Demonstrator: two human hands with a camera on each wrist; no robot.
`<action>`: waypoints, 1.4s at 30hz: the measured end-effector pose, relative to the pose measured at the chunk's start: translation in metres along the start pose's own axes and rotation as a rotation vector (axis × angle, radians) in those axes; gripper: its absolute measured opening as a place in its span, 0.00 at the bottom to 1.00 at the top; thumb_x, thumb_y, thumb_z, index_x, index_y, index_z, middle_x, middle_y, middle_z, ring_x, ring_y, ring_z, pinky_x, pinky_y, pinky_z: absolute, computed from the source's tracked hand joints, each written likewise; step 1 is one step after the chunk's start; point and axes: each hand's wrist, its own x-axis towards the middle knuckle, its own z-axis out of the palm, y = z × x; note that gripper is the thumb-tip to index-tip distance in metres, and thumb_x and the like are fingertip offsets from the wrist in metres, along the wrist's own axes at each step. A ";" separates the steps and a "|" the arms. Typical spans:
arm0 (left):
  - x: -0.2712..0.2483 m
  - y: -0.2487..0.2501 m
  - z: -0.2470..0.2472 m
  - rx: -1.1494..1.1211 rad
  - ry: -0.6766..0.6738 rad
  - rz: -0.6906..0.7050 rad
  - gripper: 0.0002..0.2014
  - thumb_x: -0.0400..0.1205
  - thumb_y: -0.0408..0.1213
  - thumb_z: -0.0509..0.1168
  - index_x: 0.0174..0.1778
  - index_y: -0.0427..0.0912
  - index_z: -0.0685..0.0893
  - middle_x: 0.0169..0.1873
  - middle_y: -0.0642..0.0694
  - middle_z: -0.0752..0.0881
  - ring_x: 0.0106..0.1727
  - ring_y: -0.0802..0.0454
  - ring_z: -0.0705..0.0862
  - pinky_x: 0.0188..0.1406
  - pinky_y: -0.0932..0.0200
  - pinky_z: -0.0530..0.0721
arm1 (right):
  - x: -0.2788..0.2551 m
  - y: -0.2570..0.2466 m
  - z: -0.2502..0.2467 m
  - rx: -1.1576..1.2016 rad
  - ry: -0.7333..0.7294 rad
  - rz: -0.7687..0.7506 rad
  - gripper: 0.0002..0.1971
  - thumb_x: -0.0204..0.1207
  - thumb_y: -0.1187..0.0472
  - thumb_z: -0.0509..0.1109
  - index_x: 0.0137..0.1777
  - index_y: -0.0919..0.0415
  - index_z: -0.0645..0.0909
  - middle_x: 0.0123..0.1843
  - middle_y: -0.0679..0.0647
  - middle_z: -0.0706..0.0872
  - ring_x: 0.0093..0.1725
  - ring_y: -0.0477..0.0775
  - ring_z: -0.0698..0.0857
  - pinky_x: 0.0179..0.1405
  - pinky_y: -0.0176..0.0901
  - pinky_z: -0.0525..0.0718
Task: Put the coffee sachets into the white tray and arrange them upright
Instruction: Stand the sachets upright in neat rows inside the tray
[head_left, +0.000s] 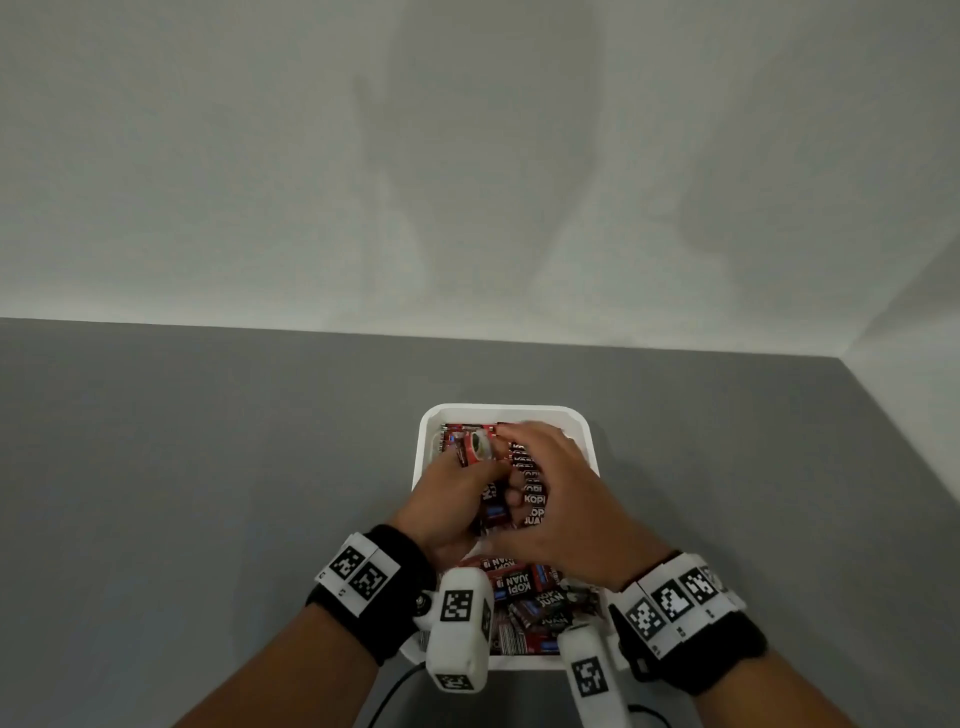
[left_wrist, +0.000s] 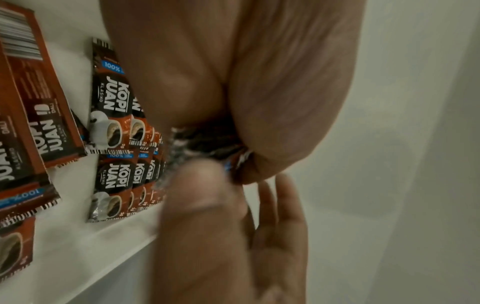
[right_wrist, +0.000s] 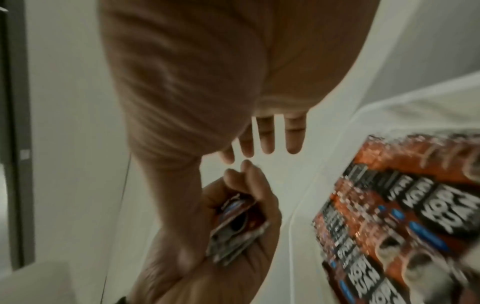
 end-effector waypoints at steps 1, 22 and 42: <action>-0.002 0.001 0.001 0.004 -0.036 -0.018 0.06 0.86 0.24 0.62 0.46 0.29 0.84 0.35 0.33 0.82 0.31 0.43 0.82 0.31 0.53 0.87 | 0.002 -0.001 -0.002 -0.068 -0.109 -0.040 0.57 0.56 0.42 0.87 0.86 0.43 0.61 0.85 0.39 0.61 0.84 0.33 0.58 0.80 0.32 0.65; 0.004 0.013 -0.025 0.156 0.005 0.093 0.13 0.80 0.21 0.70 0.59 0.21 0.81 0.41 0.31 0.89 0.35 0.41 0.88 0.32 0.54 0.88 | 0.018 0.009 -0.020 0.555 0.323 0.320 0.09 0.74 0.72 0.79 0.50 0.59 0.87 0.37 0.54 0.91 0.33 0.50 0.86 0.34 0.43 0.86; 0.002 -0.001 -0.018 -0.001 0.027 0.036 0.14 0.89 0.31 0.61 0.68 0.27 0.80 0.61 0.26 0.87 0.54 0.33 0.89 0.62 0.25 0.81 | 0.016 0.004 0.013 0.446 0.292 0.431 0.12 0.87 0.46 0.61 0.54 0.50 0.83 0.39 0.45 0.91 0.38 0.46 0.89 0.43 0.52 0.88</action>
